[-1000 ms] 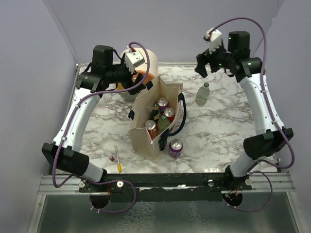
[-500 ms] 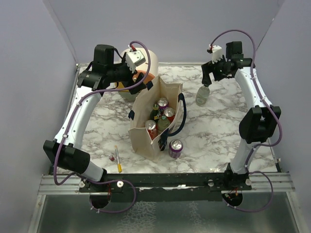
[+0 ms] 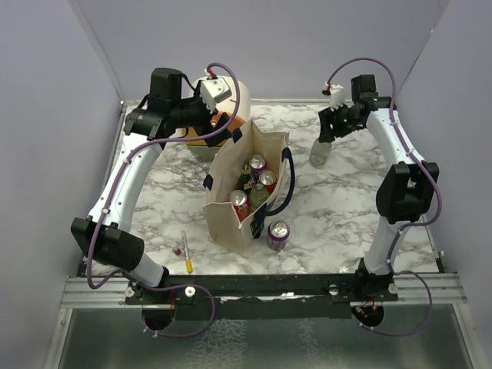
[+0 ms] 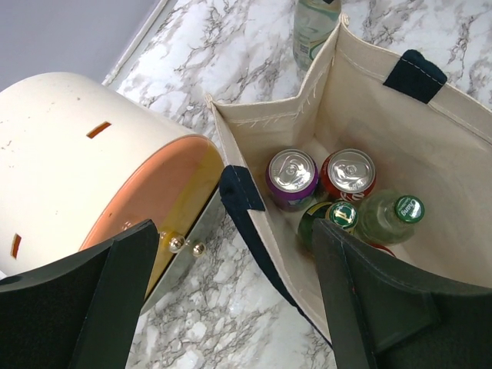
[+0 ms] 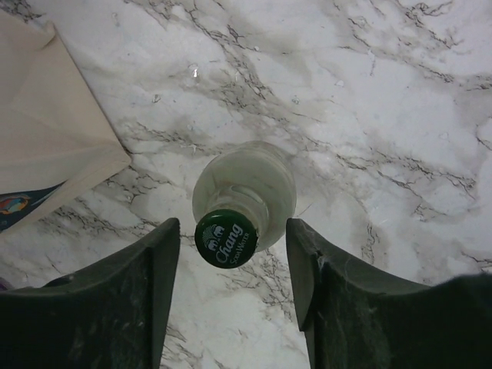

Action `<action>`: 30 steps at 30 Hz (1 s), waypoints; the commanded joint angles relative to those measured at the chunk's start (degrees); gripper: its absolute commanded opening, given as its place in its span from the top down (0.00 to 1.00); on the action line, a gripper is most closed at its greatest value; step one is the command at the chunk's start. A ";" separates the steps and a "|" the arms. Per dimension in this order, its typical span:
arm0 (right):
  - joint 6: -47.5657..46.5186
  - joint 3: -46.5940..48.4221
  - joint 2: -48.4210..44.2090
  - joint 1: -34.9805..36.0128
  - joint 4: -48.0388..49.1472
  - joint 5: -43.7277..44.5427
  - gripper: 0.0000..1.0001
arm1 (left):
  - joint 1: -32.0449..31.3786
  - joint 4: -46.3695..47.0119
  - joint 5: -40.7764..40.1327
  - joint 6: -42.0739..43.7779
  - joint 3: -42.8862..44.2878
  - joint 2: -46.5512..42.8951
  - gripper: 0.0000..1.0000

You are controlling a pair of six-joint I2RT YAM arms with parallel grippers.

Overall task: Place the beverage into the canvas bag
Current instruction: Adjust the canvas bag at the center of the board, then pick up the drink from the center of the board.

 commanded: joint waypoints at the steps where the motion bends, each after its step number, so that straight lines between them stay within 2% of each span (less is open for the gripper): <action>1: -0.05 -0.29 1.01 0.12 -0.01 -2.18 0.46 | 0.34 -0.65 0.78 0.91 1.95 0.50 0.16; 10: 0.12 0.06 1.21 0.10 0.37 -1.76 0.57 | 0.33 -0.76 0.87 1.18 1.75 0.13 0.16; 17: 0.56 0.98 -0.02 0.12 0.20 -2.12 0.83 | 0.32 -1.68 2.62 0.62 3.00 -0.29 0.16; 22: -0.19 1.26 -5.09 0.11 -0.20 -3.47 0.99 | 0.34 -5.00 6.98 2.70 4.00 -1.51 0.17; 26: -2.52 2.63 -10.50 0.12 -2.73 -5.87 0.99 | -0.39 -11.20 10.43 8.89 2.48 -4.22 0.17; 30: -2.37 8.11 -14.35 0.09 -6.25 -9.76 0.99 | -2.54 -19.39 10.14 14.38 -0.77 -7.44 0.18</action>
